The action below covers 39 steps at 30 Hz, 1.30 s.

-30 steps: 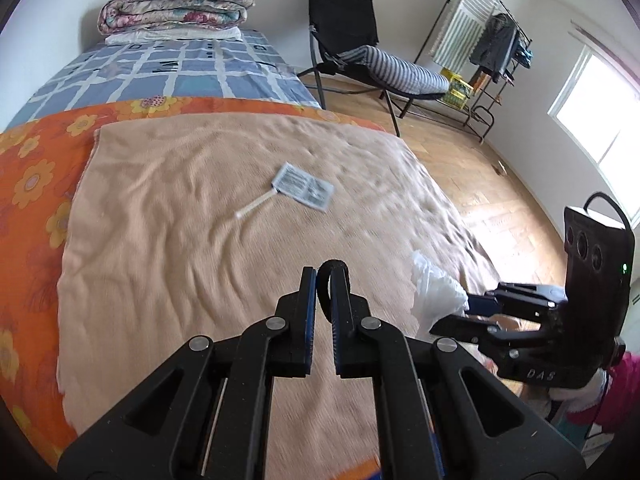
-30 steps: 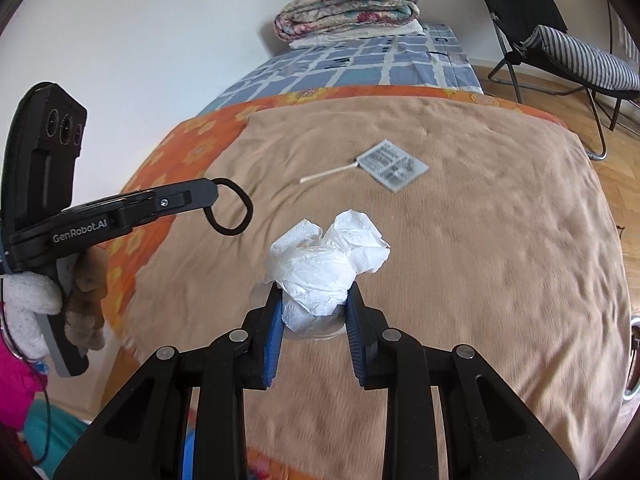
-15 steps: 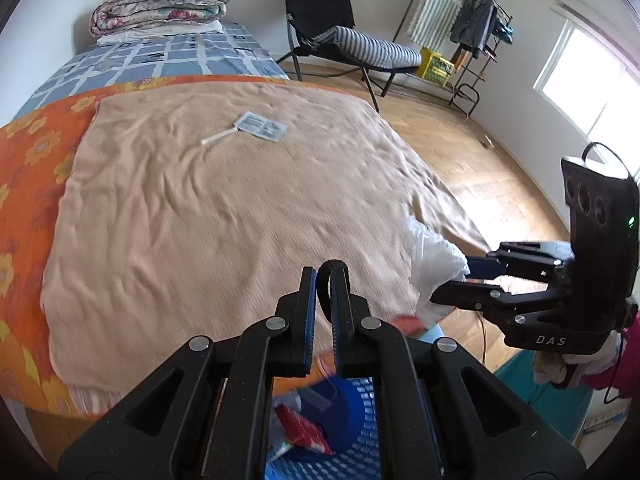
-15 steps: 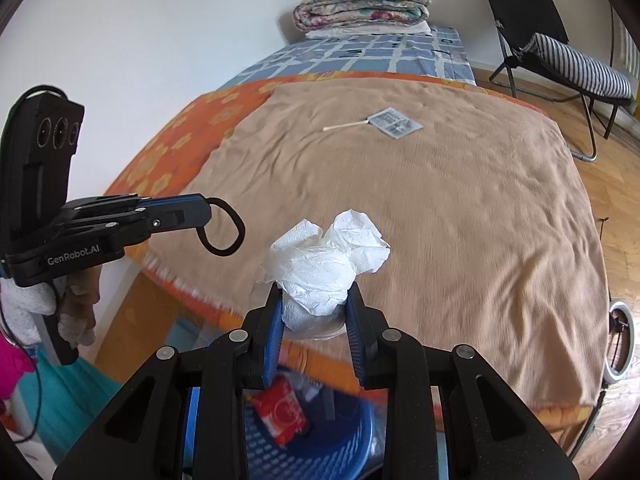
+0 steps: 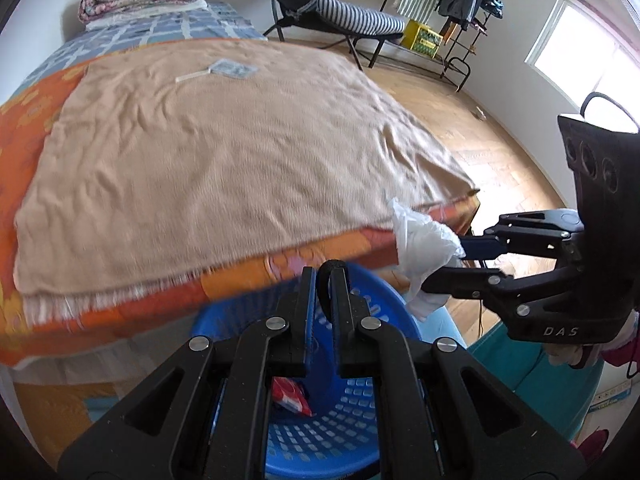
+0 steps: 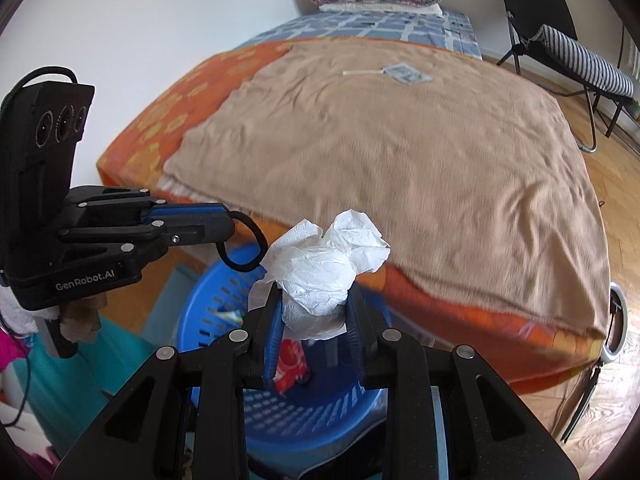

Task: Collect trash
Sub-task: 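Carry the hair tie and tissue over the blue basket, then open both tools to drop the hair tie and tissue into the basket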

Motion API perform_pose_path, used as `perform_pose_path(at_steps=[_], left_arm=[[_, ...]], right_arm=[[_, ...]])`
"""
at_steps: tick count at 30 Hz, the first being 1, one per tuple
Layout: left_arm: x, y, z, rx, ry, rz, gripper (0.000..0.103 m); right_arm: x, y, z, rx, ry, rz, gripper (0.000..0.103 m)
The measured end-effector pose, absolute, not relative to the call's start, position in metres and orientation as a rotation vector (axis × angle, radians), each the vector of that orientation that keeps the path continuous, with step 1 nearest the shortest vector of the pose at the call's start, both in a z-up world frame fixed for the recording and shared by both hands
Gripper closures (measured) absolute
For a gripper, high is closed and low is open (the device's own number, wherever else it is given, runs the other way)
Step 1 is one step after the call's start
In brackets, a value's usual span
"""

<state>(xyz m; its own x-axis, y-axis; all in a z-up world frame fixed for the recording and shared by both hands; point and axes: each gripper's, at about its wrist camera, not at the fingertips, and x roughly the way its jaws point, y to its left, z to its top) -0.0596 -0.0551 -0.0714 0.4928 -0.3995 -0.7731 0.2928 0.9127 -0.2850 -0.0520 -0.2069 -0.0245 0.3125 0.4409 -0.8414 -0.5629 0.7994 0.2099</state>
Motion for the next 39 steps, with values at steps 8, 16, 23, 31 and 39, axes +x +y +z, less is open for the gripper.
perform_pose_path(at_steps=[8, 16, 23, 31, 39], left_arm=[[-0.078, -0.061, -0.102, -0.092, 1.035, -0.418, 0.098], [-0.085, -0.065, -0.122, -0.076, 1.084, -0.427, 0.098], [-0.086, -0.072, -0.127, -0.060, 1.104, -0.446, 0.098], [-0.086, -0.076, -0.134, -0.048, 1.138, -0.435, 0.098], [-0.081, -0.072, -0.135, -0.068, 1.139, -0.412, 0.068]], right_arm=[[-0.070, -0.209, -0.050, -0.125, 1.124, 0.660, 0.076], [-0.078, -0.209, -0.078, -0.139, 1.197, 0.656, 0.076], [-0.079, -0.208, -0.085, -0.148, 1.218, 0.654, 0.075], [-0.077, -0.206, -0.089, -0.156, 1.233, 0.638, 0.074], [-0.072, -0.205, -0.091, -0.147, 1.242, 0.618, 0.067]])
